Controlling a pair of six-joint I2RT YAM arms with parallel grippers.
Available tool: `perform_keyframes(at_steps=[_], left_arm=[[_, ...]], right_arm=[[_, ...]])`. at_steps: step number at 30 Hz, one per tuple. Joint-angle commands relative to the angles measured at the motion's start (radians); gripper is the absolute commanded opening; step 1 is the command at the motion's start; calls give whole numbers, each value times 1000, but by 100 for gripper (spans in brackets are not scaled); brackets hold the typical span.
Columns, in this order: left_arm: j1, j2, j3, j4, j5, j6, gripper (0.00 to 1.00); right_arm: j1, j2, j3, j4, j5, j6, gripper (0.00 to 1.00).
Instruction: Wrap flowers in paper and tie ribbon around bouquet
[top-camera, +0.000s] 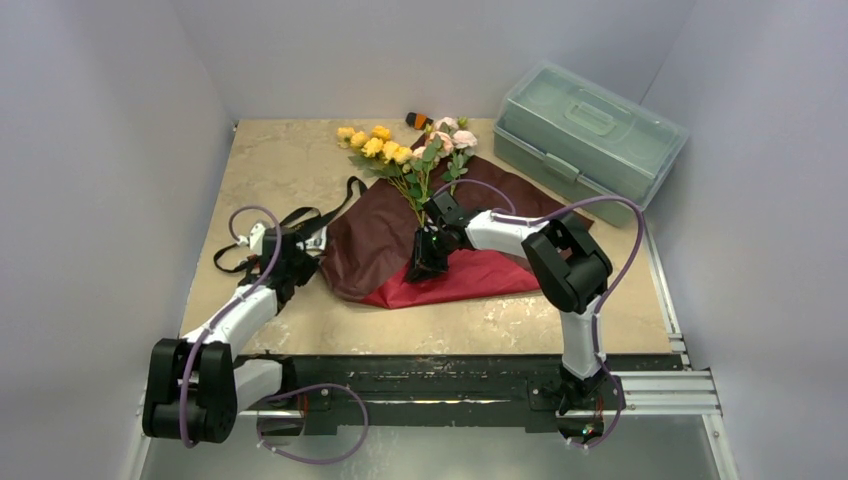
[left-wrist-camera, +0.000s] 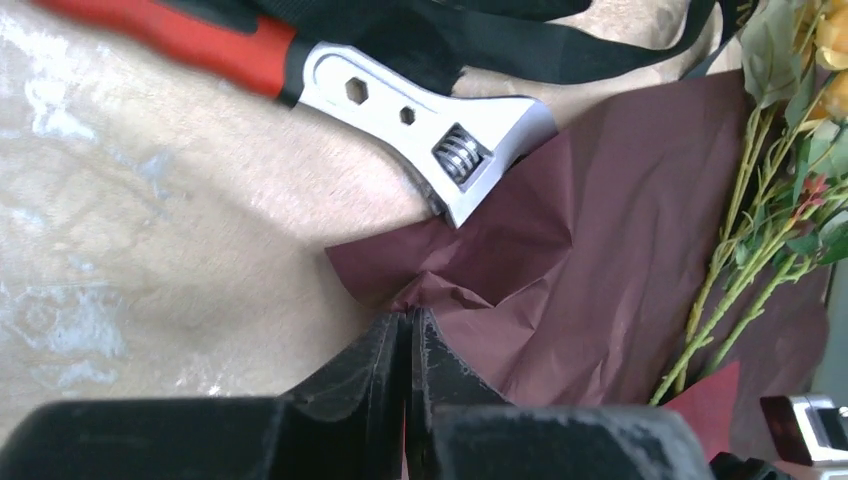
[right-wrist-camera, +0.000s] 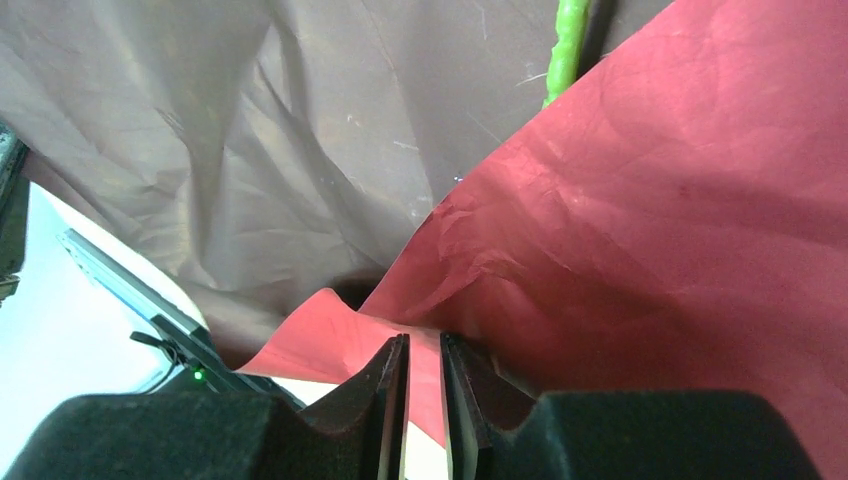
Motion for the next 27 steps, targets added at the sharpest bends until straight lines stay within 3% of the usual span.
perform_keyframes(at_steps=[1, 6, 13, 27], left_arm=[[2, 12, 107, 67, -26, 35, 0], [-34, 18, 243, -99, -70, 91, 0], [-176, 46, 387, -171, -121, 92, 0], [-430, 121, 547, -92, -19, 321, 0]], right_arm=[[6, 25, 14, 12, 1, -9, 25], [5, 24, 6, 22, 0, -2, 25], [5, 45, 24, 1, 1, 5, 24], [4, 38, 45, -43, 9, -3, 24]])
